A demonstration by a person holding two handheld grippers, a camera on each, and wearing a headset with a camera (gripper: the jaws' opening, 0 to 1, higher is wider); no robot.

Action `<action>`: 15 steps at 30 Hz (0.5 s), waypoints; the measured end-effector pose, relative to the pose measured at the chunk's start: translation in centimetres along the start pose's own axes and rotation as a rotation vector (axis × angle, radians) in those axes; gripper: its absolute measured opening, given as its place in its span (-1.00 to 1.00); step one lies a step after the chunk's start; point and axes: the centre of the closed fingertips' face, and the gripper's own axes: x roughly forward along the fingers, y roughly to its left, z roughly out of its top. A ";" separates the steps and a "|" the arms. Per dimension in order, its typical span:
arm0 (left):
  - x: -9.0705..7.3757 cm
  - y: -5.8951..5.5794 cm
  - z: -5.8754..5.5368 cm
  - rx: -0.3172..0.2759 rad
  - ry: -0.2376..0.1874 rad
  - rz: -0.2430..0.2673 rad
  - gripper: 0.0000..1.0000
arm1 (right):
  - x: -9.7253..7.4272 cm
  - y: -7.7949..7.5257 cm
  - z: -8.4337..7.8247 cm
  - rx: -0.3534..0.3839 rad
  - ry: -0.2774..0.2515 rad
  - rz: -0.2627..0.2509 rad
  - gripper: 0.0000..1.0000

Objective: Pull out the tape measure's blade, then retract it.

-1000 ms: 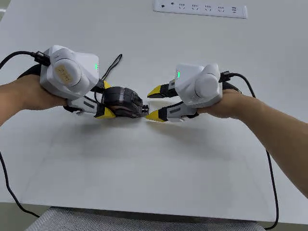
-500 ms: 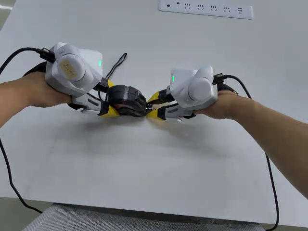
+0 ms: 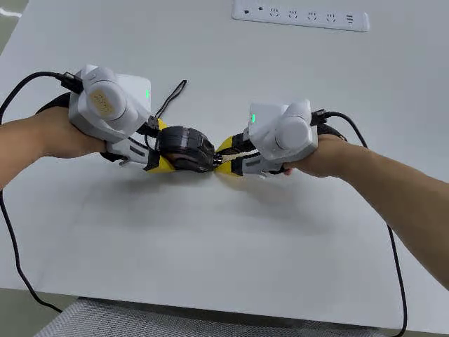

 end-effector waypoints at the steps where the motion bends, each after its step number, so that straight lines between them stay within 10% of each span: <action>1: 0.0 0.0 0.0 0.001 0.001 0.000 -0.41 | 0.0 0.0 0.0 0.001 0.000 0.000 -0.75; 15: -0.1 0.0 -0.1 -0.009 0.006 -0.005 -0.41 | -0.4 -0.1 -0.1 0.013 -0.002 0.004 -0.75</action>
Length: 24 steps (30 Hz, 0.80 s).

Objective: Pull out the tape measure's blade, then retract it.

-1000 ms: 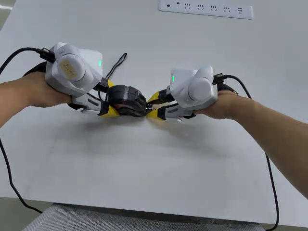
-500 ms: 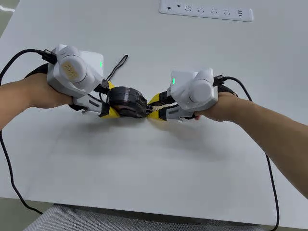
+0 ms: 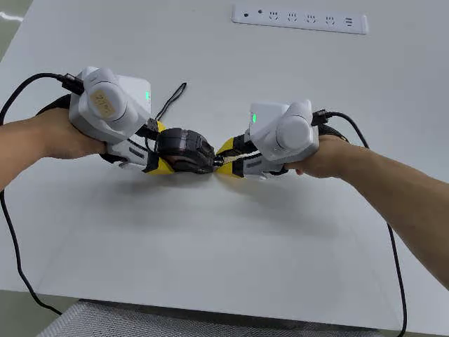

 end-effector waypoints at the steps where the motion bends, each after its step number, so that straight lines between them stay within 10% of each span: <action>1: 0.0 0.0 0.0 0.000 0.000 -0.001 -0.41 | -0.1 0.0 0.0 0.003 0.001 0.000 -0.75; 24: 0.0 -0.1 -0.1 -0.010 0.000 -0.001 -0.41 | -1.3 0.2 -0.8 0.007 0.013 0.004 -0.75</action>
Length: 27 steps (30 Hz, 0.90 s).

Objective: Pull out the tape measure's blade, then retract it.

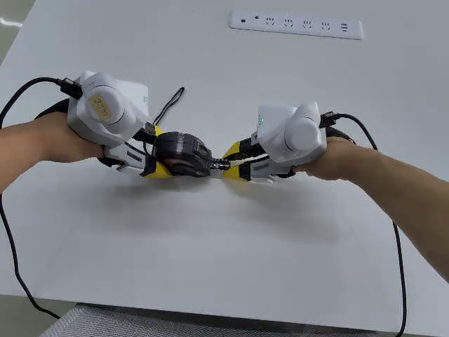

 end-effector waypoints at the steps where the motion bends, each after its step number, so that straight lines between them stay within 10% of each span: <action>1: 0.0 0.0 0.0 0.000 0.000 0.000 -0.41 | 0.0 0.0 -0.1 0.001 0.000 0.001 -0.75; 27: 0.1 0.0 0.0 -0.005 -0.003 -0.001 -0.41 | -1.5 0.1 -1.6 0.010 0.011 0.005 -0.75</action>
